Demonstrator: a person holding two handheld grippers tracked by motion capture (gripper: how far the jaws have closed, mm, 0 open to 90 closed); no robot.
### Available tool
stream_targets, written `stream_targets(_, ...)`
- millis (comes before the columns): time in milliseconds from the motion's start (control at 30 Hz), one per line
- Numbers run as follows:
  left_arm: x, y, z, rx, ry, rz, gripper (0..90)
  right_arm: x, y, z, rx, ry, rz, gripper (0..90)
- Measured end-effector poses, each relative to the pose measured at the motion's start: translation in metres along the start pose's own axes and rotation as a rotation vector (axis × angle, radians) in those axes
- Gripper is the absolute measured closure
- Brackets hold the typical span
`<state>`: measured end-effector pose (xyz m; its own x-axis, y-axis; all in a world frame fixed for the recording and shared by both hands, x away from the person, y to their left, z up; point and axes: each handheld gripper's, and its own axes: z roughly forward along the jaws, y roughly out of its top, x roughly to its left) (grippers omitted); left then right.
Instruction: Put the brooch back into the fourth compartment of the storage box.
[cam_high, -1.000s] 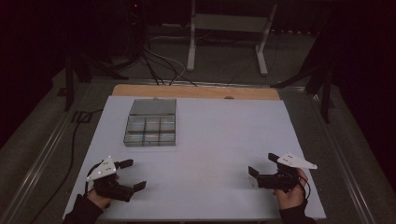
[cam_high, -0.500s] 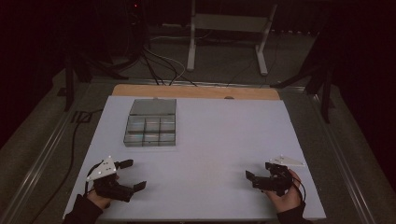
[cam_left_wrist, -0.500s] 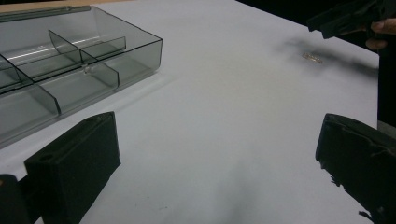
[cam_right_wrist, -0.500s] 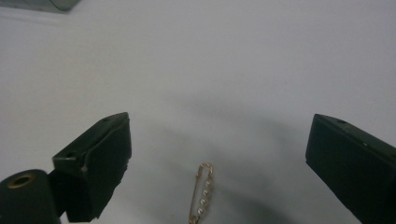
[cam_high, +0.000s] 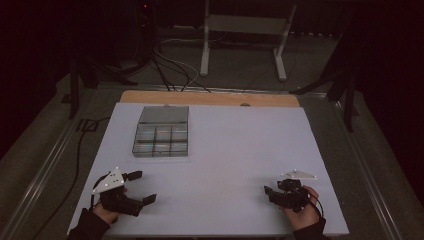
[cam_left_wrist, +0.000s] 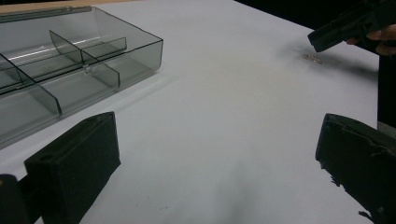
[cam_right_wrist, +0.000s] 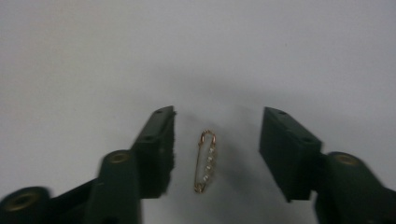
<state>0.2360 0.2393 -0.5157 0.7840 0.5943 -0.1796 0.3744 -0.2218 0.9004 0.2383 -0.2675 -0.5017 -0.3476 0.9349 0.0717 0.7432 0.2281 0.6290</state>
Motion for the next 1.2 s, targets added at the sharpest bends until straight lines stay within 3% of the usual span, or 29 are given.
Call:
stream_targets(700, 0.0004, -0.0002, -0.0004, 0.0, 0.003, -0.003, 1.3, 0.0084, -0.0041, 0.0088, 0.081, -0.054, -0.037, 71.3)
stream_targets(900, 0.0004, -0.0002, -0.0003, 0.001, 0.002, -0.004, 1.3, 0.0092, -0.0034, 0.0094, 0.092, -0.066, -0.063, 75.2)
stream_targets(1067, 0.0002, -0.0002, 0.0, 0.003, 0.002, -0.002, 1.3, 0.0079, -0.0031, 0.0093, 0.096, -0.071, -0.06, 84.5)
stream_targets(1200, 0.0004, -0.0003, -0.0001, 0.002, 0.003, -0.004, 1.3, 0.0068, -0.0032, 0.0089, 0.091, -0.067, -0.058, 85.4)
